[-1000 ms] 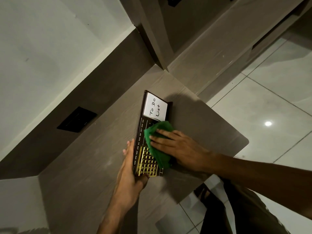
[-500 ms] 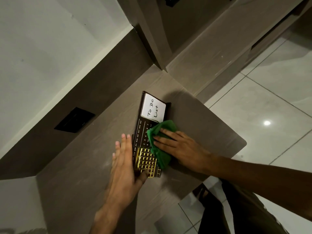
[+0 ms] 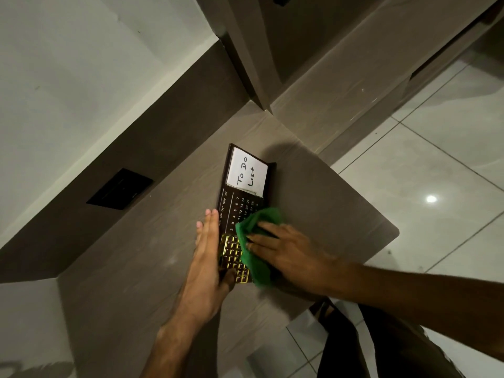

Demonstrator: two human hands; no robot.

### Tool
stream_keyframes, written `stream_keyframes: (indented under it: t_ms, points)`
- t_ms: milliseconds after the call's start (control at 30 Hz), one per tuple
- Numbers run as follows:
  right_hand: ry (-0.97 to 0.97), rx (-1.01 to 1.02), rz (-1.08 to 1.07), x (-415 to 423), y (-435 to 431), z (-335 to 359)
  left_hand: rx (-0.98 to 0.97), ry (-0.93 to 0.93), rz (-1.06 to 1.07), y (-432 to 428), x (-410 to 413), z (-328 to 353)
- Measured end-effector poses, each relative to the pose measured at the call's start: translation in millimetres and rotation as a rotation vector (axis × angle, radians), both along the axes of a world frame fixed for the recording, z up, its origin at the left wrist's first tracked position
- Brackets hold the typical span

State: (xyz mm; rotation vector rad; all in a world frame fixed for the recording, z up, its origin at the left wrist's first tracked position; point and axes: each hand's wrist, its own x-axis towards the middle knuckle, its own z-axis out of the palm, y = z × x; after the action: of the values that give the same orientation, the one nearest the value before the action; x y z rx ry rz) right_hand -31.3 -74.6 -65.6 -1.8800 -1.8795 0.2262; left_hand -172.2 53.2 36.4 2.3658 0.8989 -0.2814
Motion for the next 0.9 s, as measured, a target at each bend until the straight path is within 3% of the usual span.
stream_keyframes:
  t_ms: [67,133,267,333,433,533,633,767,900]
  points:
    - [-0.004,0.033,-0.008,23,4,2,0.000,0.002,-0.001,0,0,-1]
    - [0.019,0.062,-0.192,58,18,10,0.000,-0.009,-0.004,0,0,1]
    - [0.072,-0.064,-0.496,98,45,27,-0.003,-0.025,-0.003,-4,1,5]
    - [-0.013,-0.097,-0.474,83,44,21,-0.011,-0.035,0.008,-5,2,6]
    - [-0.092,-0.144,-0.270,36,17,1,-0.023,-0.041,0.018,-5,4,7]
    - [-0.136,-0.086,-0.135,21,1,-11,-0.029,-0.035,0.013,-5,4,8]
    - [-0.223,-0.105,-0.271,52,21,-6,-0.030,-0.033,0.003,-4,2,7]
    - [-0.150,-0.240,-0.547,103,61,10,-0.027,-0.020,-0.001,-3,1,6]
    - [-0.174,-0.266,-0.435,61,42,4,-0.034,-0.034,0.012,-3,3,5]
